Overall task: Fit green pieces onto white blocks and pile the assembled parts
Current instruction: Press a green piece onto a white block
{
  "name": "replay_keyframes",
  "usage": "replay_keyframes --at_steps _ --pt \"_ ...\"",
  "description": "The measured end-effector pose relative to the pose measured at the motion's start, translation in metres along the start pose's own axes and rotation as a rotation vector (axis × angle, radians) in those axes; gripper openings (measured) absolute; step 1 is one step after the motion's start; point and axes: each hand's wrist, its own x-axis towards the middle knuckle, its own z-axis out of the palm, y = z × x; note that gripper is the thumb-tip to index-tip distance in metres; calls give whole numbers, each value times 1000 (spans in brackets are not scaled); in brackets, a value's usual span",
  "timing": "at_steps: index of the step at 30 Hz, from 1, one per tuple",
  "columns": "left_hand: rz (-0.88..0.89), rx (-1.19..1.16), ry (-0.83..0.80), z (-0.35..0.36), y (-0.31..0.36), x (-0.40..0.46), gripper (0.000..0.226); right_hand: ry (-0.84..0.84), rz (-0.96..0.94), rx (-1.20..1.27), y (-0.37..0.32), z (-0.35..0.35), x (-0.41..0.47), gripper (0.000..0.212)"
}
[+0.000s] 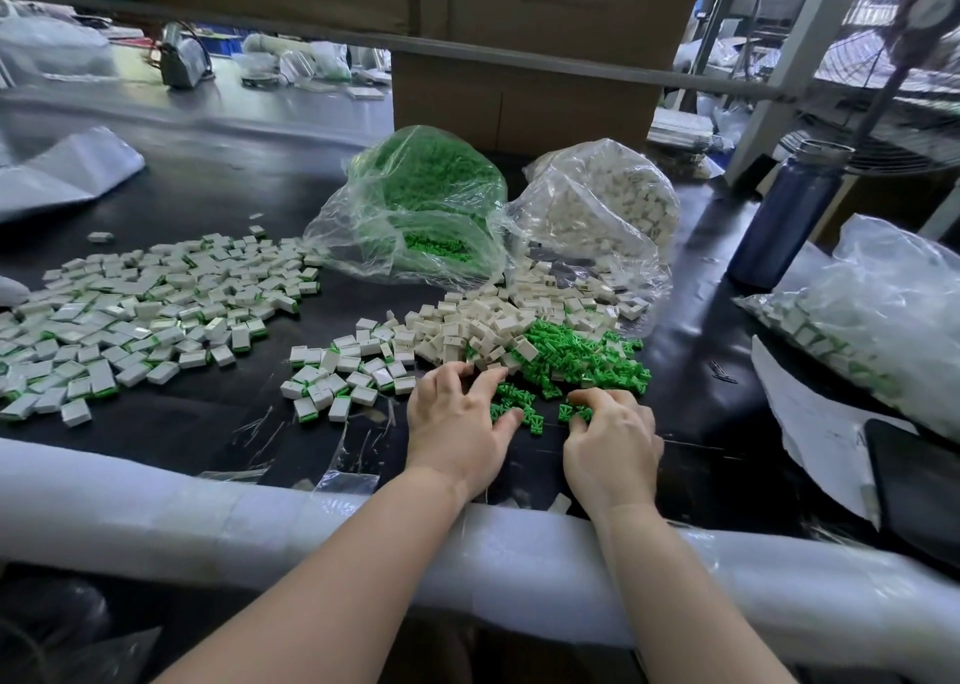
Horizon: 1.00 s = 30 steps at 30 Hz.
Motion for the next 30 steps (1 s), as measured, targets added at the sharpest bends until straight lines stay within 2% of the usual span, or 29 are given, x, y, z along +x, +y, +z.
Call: replay_keyframes --at_steps 5,9,14,23,27,30 --pt "3 151 -123 5 1 4 54 -5 55 -73 0 0 -1 34" --pt "15 164 -138 7 0 6 56 -27 -12 -80 -2 2 -1 36" --pt "24 70 -55 6 -1 5 52 -44 -80 -53 -1 2 -1 28" --pt "-6 -267 262 -6 -2 -2 25 -25 -88 18 -2 0 -2 23" --pt "-43 -319 196 -8 1 -5 8 -39 -92 70 -3 -1 -2 24" --pt "-36 -288 169 -8 2 -6 5 -41 -84 110 -4 -3 -3 23"
